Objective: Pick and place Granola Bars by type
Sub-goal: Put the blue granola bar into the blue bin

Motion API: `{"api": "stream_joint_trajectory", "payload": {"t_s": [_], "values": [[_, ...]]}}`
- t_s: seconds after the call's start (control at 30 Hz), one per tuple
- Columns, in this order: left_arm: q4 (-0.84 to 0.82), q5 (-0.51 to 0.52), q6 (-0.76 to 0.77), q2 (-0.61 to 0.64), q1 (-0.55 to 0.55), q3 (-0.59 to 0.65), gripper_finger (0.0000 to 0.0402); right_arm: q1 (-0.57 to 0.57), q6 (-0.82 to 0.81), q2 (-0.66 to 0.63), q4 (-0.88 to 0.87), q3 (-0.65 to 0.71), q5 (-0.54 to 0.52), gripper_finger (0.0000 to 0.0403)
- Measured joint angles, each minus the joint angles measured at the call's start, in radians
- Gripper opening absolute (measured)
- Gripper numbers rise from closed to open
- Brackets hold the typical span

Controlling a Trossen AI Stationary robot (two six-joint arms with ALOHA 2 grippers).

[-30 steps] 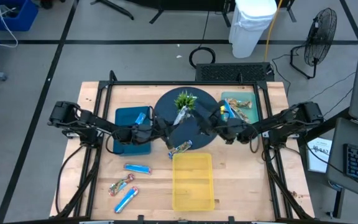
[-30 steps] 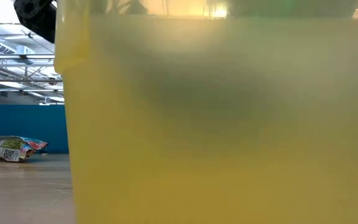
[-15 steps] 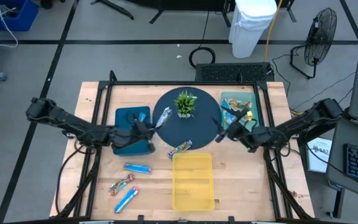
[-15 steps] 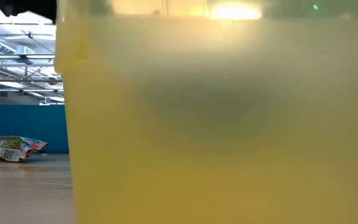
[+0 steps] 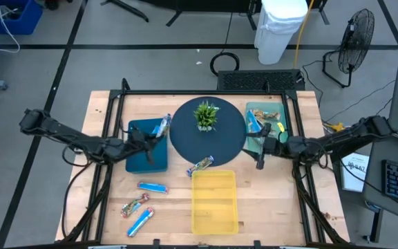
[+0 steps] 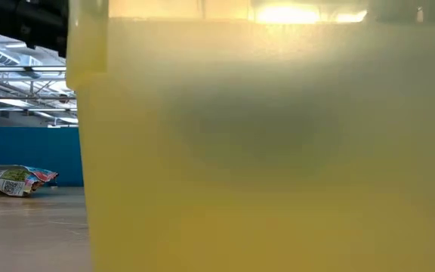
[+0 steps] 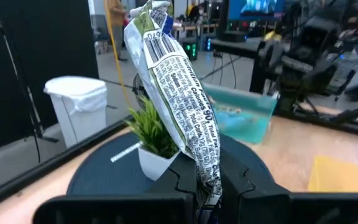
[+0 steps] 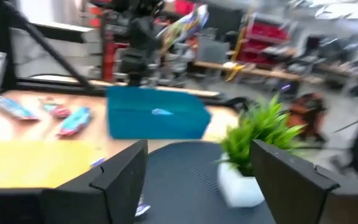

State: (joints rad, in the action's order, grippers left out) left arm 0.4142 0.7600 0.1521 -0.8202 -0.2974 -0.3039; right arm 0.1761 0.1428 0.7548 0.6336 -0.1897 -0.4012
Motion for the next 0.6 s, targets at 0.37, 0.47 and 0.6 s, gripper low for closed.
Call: {"api": "stream_joint_trajectory", "payload": {"t_s": [0.37, 0.47, 0.6], "values": [[-0.204, -0.042, 0.076, 0.138, -0.024, -0.002, 0.0023, -0.223, -0.163, -0.124, -0.056, 0.113, 0.272, 0.0240], [-0.420, -0.017, 0.240, 0.186, -0.040, -0.047, 0.0023, -0.244, -0.200, -0.151, -0.058, 0.145, 0.274, 0.0236], [-0.697, -0.028, 0.493, 0.191, -0.065, -0.142, 0.0023, -0.253, -0.236, -0.164, -0.070, 0.167, 0.273, 0.0236]]}}
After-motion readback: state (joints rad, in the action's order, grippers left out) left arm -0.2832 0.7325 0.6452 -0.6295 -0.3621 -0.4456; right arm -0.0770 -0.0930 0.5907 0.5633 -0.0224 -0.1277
